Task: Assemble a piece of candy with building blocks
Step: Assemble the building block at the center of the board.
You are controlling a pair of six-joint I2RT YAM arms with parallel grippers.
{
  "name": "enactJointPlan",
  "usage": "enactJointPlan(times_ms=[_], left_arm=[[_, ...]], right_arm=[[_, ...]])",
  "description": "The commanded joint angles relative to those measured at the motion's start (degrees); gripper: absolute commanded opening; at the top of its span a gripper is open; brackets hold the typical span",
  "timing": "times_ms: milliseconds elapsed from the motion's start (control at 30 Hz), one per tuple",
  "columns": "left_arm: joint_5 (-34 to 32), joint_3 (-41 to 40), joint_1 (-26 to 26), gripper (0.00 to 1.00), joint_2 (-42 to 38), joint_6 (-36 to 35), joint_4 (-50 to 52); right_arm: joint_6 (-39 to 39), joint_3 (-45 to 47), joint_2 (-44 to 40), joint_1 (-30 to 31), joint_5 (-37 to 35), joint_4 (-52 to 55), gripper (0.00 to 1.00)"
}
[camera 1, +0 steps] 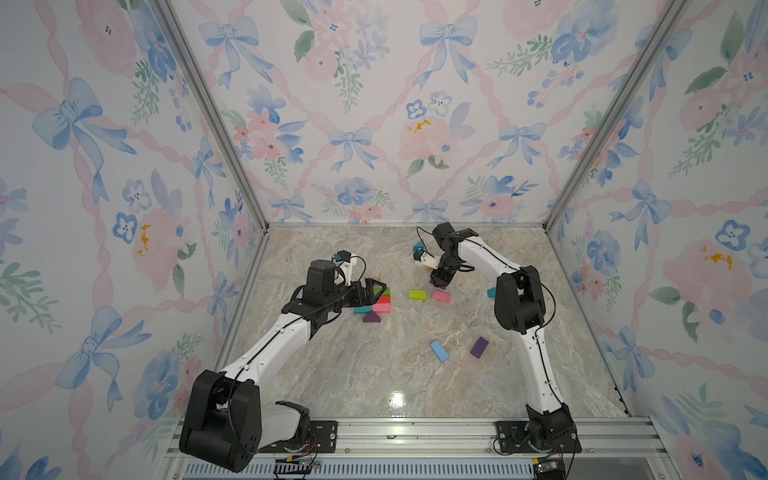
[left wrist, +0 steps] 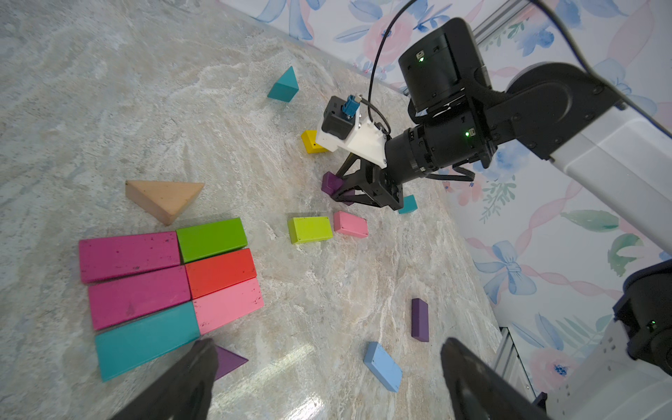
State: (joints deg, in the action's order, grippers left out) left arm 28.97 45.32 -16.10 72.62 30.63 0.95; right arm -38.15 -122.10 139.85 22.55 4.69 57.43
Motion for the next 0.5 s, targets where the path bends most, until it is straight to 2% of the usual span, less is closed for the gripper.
enactJointPlan(times_ms=[0, 167, 467], left_arm=[[-0.4, 1.3, 0.0, 0.98, 0.2, 0.0, 0.1], [-0.2, 0.7, 0.4, 0.98, -0.6, 0.1, 0.1], [0.8, -0.6, 1.8, 0.98, -2.1, 0.0, 0.1]], right_arm=[[-0.8, -0.7, 2.0, 0.4, -0.2, 1.9, 0.28], [-3.6, -0.8, 2.4, 2.2, 0.0, 0.4, 0.26], [-6.4, -9.3, 7.5, 6.6, -0.1, 3.7, 0.24]])
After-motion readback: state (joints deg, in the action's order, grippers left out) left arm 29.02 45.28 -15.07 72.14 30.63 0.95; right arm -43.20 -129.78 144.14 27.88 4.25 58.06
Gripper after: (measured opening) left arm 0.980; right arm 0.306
